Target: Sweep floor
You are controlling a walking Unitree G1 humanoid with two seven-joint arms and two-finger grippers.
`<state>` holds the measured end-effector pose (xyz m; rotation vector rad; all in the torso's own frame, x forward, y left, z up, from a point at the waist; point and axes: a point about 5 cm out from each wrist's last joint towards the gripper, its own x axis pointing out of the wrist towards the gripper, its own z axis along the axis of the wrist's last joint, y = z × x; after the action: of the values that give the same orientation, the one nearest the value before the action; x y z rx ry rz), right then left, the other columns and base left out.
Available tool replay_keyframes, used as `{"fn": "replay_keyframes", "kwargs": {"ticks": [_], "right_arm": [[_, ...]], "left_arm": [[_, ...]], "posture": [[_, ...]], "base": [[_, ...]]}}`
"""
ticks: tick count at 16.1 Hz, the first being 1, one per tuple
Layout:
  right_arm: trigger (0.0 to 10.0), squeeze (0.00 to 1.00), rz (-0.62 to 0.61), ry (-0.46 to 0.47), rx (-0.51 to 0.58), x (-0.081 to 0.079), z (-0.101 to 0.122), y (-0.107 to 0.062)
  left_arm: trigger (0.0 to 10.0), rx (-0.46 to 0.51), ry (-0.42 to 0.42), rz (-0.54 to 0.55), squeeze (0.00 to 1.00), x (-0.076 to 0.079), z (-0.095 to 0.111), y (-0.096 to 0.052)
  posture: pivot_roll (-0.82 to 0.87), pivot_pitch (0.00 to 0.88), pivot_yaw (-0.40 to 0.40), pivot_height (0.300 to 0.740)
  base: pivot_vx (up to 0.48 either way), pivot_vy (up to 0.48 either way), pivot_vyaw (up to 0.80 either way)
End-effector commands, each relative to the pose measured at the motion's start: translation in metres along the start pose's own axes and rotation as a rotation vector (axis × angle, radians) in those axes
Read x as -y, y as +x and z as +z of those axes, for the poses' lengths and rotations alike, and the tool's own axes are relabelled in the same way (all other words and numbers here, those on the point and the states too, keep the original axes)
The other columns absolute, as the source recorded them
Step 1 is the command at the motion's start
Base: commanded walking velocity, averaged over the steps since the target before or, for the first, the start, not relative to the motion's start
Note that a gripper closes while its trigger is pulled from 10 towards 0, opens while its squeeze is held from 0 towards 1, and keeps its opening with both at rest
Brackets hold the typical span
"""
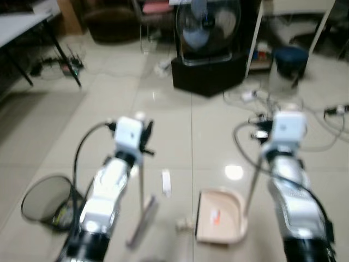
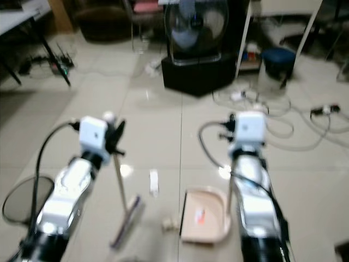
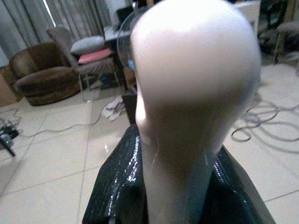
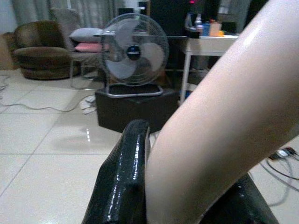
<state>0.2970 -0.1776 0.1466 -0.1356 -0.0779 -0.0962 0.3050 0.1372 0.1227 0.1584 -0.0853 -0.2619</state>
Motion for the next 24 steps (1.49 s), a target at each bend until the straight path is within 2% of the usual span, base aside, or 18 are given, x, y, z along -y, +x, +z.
{"fn": "replay_keyframes", "kwargs": {"ticks": [1,3,5,7,9,11,13,14,15,16,18,19,21,24], "right_arm": [[10.0,0.00,0.014,-0.029,0.058,0.002,0.006,0.005],[10.0,0.00,0.036,-0.075,0.077,0.005,0.003,0.007],[10.0,0.00,0.014,-0.163,0.081,0.015,0.001,0.012],[10.0,0.00,0.022,-0.216,0.128,0.022,0.008,0.012],[10.0,0.00,0.048,-0.259,0.139,0.023,0.005,0.012],[10.0,0.00,0.099,-0.325,0.154,0.012,-0.005,0.011],[10.0,0.00,0.166,-0.384,0.180,-0.013,-0.013,0.009],[10.0,0.00,0.187,-0.379,0.191,-0.025,-0.013,0.009],[10.0,0.00,0.204,-0.331,0.204,-0.046,-0.008,0.013],[10.0,0.00,0.205,-0.320,0.209,-0.049,-0.007,0.013],[10.0,0.00,0.211,-0.230,0.229,-0.071,-0.001,0.014],[10.0,0.00,0.213,-0.216,0.234,-0.075,0.000,0.013],[10.0,0.00,0.253,-0.194,0.232,-0.093,-0.004,0.004],[10.0,0.00,0.277,-0.192,0.202,-0.100,-0.012,-0.003]], "left_arm": [[10.0,0.007,0.055,0.015,0.00,-0.003,-0.002,0.007],[10.0,0.012,0.048,0.029,0.00,-0.003,-0.007,0.013],[10.0,0.046,0.005,0.050,0.00,-0.002,-0.007,0.023],[10.0,0.086,-0.040,0.077,0.00,-0.002,-0.005,0.028],[10.0,0.103,-0.062,0.091,0.00,-0.001,-0.006,0.032],[10.0,0.096,-0.054,0.089,0.00,0.004,-0.012,0.036],[10.0,0.091,-0.045,0.077,0.00,0.010,-0.017,0.036],[10.0,0.090,-0.039,0.086,0.00,0.011,-0.018,0.037],[10.0,0.085,-0.038,0.086,0.00,0.015,-0.019,0.039],[10.0,0.086,-0.038,0.086,0.00,0.016,-0.019,0.039],[10.0,0.100,-0.041,0.090,0.00,0.019,-0.017,0.043],[10.0,0.104,-0.042,0.093,0.00,0.019,-0.016,0.044],[10.0,0.114,-0.050,0.116,0.00,0.017,-0.012,0.048],[10.0,0.111,-0.032,0.124,0.00,0.016,-0.009,0.054]], "posture": [[-0.05,0.103,0.124,0.740],[-0.05,0.134,0.135,0.740],[-0.05,0.172,0.146,0.740],[-0.06,0.224,0.157,0.740],[-0.07,0.253,0.162,0.740],[-0.07,0.293,0.171,0.740],[-0.06,0.312,0.177,0.740],[-0.06,0.319,0.177,0.740],[-0.06,0.330,0.178,0.740],[-0.06,0.330,0.178,0.740],[-0.06,0.335,0.181,0.740],[-0.06,0.335,0.181,0.740],[-0.05,0.336,0.176,0.740],[-0.06,0.340,0.173,0.740]], "base": [[0.000,0.000,0.00],[0.000,0.000,0.00],[0.000,0.000,0.00],[0.000,0.000,0.00],[0.000,0.000,0.00],[0.000,0.000,0.00],[0.000,0.000,0.00],[0.000,0.000,0.00],[0.000,0.000,0.00],[0.000,0.000,0.00],[0.000,0.000,0.00],[0.000,0.000,0.00],[0.000,0.000,0.00],[0.000,0.000,0.00]]}}
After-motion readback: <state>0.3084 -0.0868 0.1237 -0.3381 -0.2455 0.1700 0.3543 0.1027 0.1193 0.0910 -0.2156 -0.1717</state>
